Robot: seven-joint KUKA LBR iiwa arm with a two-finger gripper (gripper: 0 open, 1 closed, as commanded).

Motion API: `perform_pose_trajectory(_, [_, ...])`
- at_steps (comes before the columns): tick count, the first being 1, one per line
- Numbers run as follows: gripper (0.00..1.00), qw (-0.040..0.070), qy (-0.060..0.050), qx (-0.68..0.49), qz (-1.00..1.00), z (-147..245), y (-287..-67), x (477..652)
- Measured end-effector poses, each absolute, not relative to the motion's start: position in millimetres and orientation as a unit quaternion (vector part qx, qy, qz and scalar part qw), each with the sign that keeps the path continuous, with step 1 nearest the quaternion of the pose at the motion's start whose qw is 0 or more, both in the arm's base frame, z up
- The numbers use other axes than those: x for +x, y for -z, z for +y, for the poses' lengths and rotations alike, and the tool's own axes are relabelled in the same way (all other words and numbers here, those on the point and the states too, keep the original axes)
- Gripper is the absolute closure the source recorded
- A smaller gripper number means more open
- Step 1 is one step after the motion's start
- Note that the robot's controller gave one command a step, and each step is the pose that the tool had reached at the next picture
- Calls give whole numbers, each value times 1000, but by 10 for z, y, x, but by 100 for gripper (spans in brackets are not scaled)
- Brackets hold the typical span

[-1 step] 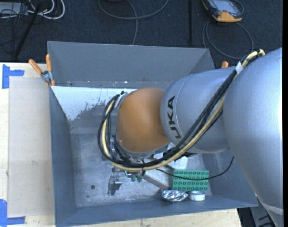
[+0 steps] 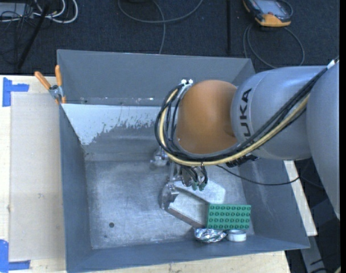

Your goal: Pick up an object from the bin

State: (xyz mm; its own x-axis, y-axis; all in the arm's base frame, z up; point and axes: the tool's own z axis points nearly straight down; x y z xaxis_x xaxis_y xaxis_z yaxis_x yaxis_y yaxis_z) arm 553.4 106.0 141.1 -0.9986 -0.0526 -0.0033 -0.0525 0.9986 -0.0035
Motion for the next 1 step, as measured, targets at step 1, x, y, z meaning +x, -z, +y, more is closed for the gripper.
perform_pose_trajectory(1, [0, 1, -2, -19, 1000, 243, -700, 5308])
